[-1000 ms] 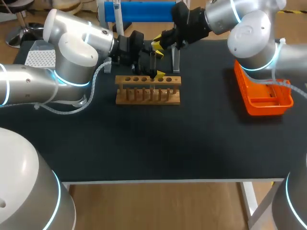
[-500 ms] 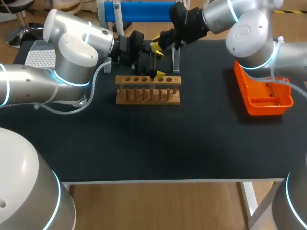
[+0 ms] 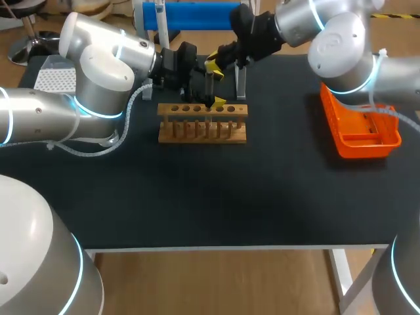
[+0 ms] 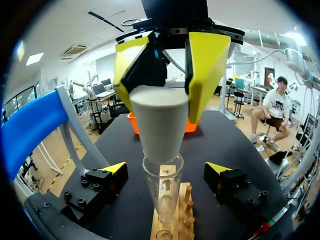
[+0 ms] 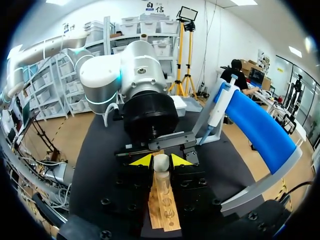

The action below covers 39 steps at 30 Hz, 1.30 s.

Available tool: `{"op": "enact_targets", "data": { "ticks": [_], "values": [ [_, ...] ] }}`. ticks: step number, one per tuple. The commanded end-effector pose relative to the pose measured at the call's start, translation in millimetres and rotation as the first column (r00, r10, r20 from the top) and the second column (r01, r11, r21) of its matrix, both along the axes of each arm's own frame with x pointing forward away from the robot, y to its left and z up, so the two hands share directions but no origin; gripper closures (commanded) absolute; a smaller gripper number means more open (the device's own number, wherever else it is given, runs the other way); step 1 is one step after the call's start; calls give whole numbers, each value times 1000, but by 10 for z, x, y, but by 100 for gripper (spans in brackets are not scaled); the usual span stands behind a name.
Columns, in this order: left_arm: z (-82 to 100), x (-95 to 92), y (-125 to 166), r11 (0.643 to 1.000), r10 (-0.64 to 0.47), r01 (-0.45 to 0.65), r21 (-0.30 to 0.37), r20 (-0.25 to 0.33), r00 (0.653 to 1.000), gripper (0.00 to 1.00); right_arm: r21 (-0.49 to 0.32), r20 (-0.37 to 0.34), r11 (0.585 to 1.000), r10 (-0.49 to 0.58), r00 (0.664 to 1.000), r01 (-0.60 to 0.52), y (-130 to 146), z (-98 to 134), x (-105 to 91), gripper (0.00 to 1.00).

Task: Invert the test tube, pick up the pipette, mount the tip to pipette, aspirate from beaker and dispense into the tube, eject the tip, return the pipette, and cap with the stopper.

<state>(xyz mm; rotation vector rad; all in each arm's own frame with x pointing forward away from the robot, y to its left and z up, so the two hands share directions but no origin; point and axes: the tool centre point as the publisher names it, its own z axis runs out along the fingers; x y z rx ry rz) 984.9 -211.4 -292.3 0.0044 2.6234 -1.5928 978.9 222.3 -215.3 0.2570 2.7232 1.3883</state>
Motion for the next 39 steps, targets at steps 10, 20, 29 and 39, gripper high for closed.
{"op": "enact_targets", "data": {
  "ticks": [10,20,29,39],
  "values": [
    [-8,16,6,1000,-5,5,-2,-1,1000,0,-5,-20,1000,6,1000,-6,-5,-23,6,100],
    [-8,16,6,1000,-5,5,-2,-1,1000,0,-16,-26,1000,9,1000,-10,-12,-86,-30,100],
    [-8,16,6,1000,-5,5,-2,-1,1000,0,-16,-20,1000,8,1000,-9,-12,-81,-22,100],
    [-8,16,6,1000,-5,5,-2,-1,1000,0,-15,-18,1000,4,1000,-4,-32,-110,-41,100]
  ]
}}
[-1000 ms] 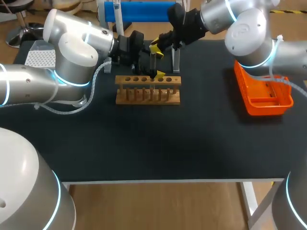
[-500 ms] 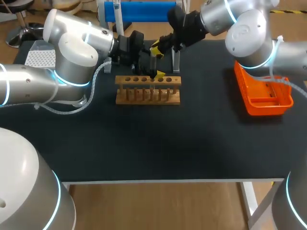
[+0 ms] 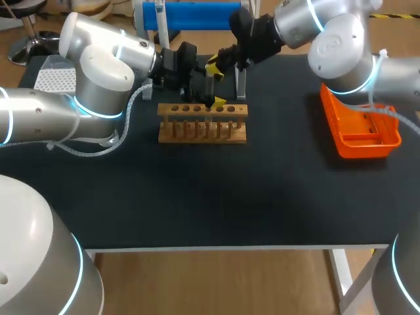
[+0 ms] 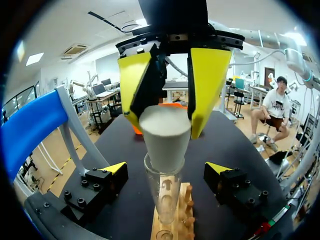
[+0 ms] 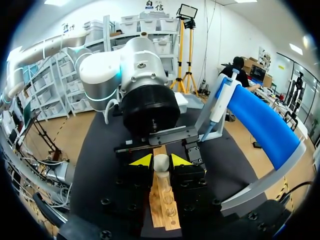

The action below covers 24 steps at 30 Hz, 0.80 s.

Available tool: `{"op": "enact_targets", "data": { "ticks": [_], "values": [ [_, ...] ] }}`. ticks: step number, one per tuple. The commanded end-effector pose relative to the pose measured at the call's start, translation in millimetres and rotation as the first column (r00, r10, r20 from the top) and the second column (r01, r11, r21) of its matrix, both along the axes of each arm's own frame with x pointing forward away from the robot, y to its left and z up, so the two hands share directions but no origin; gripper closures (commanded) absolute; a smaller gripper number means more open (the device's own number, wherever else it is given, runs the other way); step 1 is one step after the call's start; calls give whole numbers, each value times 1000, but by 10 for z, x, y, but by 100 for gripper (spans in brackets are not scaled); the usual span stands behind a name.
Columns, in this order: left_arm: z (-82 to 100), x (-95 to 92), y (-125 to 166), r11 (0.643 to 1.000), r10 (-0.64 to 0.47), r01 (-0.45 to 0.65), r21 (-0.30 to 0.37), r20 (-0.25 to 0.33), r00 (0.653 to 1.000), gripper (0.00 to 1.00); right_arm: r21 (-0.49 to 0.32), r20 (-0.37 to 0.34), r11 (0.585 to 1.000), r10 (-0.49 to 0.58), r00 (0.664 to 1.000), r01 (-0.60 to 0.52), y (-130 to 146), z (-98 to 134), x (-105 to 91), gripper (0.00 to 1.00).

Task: Invert the test tube, pick up the pipette, mount the tip to pipette, aspirate from beaker and dispense into the tube, eject the tip, return the pipette, and cap with the stopper.

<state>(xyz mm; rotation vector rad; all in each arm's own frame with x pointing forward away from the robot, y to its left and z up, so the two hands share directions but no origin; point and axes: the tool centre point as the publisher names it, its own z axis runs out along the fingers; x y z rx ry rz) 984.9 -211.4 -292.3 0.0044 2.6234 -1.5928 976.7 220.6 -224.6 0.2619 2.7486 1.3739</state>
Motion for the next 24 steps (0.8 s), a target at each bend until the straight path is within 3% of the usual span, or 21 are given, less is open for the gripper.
{"op": "enact_targets", "data": {
  "ticks": [1,24],
  "values": [
    [-8,16,6,1000,-5,5,-2,-1,1000,0,-1,-1,1000,-2,1000,2,-17,-26,-26,100],
    [-8,16,6,1000,-5,5,-2,-1,1000,0,29,14,1000,11,1000,-11,-98,-212,-104,100]
  ]
}}
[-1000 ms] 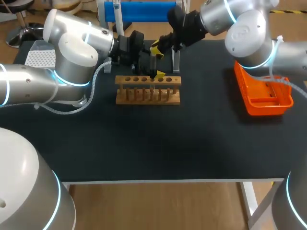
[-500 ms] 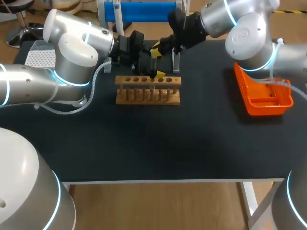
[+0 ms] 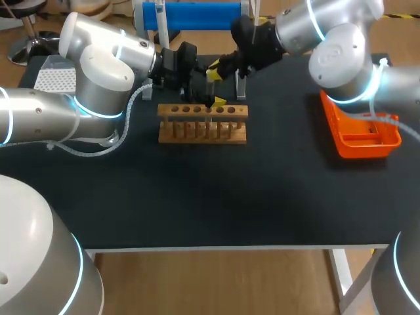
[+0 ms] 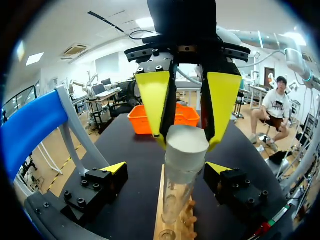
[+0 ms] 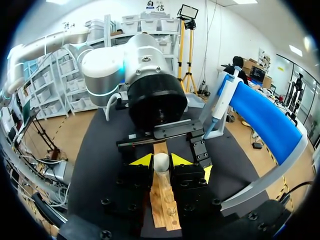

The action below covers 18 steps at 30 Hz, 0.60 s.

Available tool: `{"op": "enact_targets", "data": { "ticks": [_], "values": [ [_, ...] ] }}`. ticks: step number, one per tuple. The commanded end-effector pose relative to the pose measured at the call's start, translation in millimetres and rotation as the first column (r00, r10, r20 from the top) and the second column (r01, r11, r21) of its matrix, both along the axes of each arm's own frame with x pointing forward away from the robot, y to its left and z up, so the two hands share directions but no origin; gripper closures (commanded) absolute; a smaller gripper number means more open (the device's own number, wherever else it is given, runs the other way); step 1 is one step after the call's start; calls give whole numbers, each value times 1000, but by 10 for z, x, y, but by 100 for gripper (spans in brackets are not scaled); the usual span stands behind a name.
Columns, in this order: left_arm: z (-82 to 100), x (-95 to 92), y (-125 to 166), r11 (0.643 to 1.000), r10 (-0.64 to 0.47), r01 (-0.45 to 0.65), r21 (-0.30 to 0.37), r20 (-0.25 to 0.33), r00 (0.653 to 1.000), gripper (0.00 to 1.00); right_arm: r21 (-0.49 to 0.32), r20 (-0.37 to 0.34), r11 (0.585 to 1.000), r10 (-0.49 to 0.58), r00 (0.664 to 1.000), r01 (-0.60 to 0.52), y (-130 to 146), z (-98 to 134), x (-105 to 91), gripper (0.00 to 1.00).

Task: Invert the test tube, pick up the pipette, mount the tip to pipette, aspirate from beaker and dispense into the tube, eject the tip, return the pipette, and cap with the stopper.

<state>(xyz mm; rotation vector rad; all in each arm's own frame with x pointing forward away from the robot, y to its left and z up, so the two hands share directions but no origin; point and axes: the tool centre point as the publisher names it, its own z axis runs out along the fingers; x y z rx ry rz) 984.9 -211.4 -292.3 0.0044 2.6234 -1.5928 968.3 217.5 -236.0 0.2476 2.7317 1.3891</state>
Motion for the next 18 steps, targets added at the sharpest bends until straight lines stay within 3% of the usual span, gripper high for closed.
{"op": "enact_targets", "data": {
  "ticks": [1,3,5,7,8,10,12,14,15,17,18],
  "values": [
    [-8,15,6,1000,-5,5,-2,-1,1000,0,19,0,1000,8,1000,-8,-75,-104,-19,100],
    [-8,15,6,1000,-5,5,-2,-1,1000,0,28,-3,1000,10,1000,-10,-90,-117,-18,95],
    [-8,15,6,1000,-5,5,-2,-1,1000,0,33,-1,999,15,1000,-15,-105,-119,-20,96],
    [-8,15,6,1000,-5,5,-2,-1,1000,0,42,2,999,14,1000,-14,-124,-108,-12,85],
    [-8,15,6,1000,-5,5,-2,-1,1000,0,46,3,999,12,1000,-12,-133,-102,-4,75],
    [-8,15,6,1000,-5,5,-2,-1,1000,0,56,6,998,10,1000,-10,-152,-85,-1,72],
    [-8,15,6,1000,-5,5,-2,-1,1000,0,65,10,998,6,1000,-6,-174,-71,5,62],
    [-8,15,6,1000,-5,5,-2,-1,1000,0,73,11,997,-1,1000,1,-192,-63,18,48],
    [-8,15,6,1000,-5,5,-2,-1,1000,0,76,11,997,-4,1000,3,-198,-58,21,35],
    [-8,15,6,1000,-5,5,-2,-1,1000,0,82,14,997,-7,1000,6,-208,-47,26,0],
    [-8,15,6,1000,-5,5,-2,-1,1000,0,87,18,996,-8,1000,7,-212,-44,28,0]
  ]
}}
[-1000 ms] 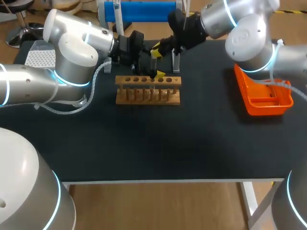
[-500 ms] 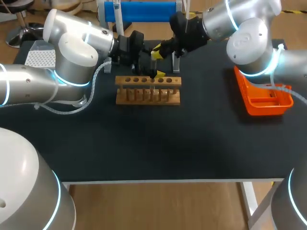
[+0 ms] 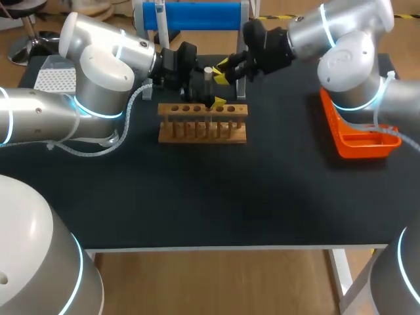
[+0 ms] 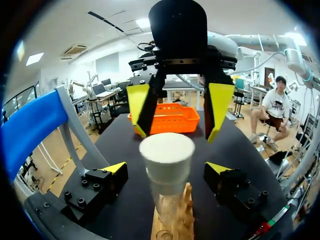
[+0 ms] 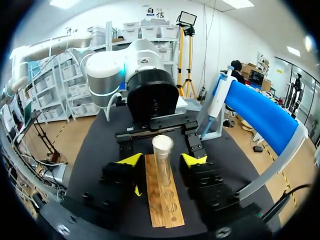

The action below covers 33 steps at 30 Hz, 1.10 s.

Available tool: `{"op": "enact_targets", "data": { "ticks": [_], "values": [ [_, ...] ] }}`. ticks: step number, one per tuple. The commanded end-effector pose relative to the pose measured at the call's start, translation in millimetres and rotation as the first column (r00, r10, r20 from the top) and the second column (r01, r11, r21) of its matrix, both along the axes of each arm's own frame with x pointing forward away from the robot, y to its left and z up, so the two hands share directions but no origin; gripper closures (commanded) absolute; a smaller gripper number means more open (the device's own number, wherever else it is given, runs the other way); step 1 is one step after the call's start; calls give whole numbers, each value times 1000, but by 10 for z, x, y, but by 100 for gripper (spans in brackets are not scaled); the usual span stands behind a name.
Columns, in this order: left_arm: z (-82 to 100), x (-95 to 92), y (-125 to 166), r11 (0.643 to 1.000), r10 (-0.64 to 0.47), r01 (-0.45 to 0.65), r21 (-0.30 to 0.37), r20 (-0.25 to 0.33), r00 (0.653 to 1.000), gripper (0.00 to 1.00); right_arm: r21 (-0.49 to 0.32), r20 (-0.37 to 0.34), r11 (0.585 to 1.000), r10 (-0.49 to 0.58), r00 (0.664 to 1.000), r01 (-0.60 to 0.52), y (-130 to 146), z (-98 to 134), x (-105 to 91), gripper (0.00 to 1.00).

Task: Invert the test tube, pick up the pipette, mount the tip to pipette, aspirate from beaker and dispense into the tube, eject the tip, return the pipette, and cap with the stopper.

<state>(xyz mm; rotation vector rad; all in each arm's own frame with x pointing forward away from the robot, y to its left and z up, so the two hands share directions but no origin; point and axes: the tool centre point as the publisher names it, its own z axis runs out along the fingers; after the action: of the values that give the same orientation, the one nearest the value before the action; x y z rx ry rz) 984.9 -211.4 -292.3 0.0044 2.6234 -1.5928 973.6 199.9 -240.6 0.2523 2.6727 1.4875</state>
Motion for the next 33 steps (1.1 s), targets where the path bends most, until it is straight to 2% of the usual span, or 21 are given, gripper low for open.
{"op": "enact_targets", "data": {
  "ticks": [1,7,9,13,18,27,33],
  "values": [
    [-8,16,6,1000,-5,5,-2,-1,1000,0,16,8,1000,-1,1000,1,-40,5,-25,0],
    [-8,16,6,1000,-5,5,-2,-1,1000,0,37,29,999,8,1000,-9,-87,28,-44,0],
    [-8,16,6,1000,-5,5,-2,-1,1000,0,78,16,997,20,1000,-21,-126,53,-59,0],
    [-8,16,6,1000,-5,5,-2,-1,1000,0,126,34,991,51,998,-55,-226,116,-106,0],
    [-8,16,6,1000,-5,5,-2,-1,1000,0,225,60,967,106,993,-116,-325,221,-176,0],
    [-8,16,6,1000,-5,5,-2,-1,1000,0,333,126,921,171,977,-204,-383,397,-279,0],
    [-8,16,6,1000,-5,5,-2,-1,1000,0,401,127,887,193,973,-229,-360,479,-317,0]
  ]
}}
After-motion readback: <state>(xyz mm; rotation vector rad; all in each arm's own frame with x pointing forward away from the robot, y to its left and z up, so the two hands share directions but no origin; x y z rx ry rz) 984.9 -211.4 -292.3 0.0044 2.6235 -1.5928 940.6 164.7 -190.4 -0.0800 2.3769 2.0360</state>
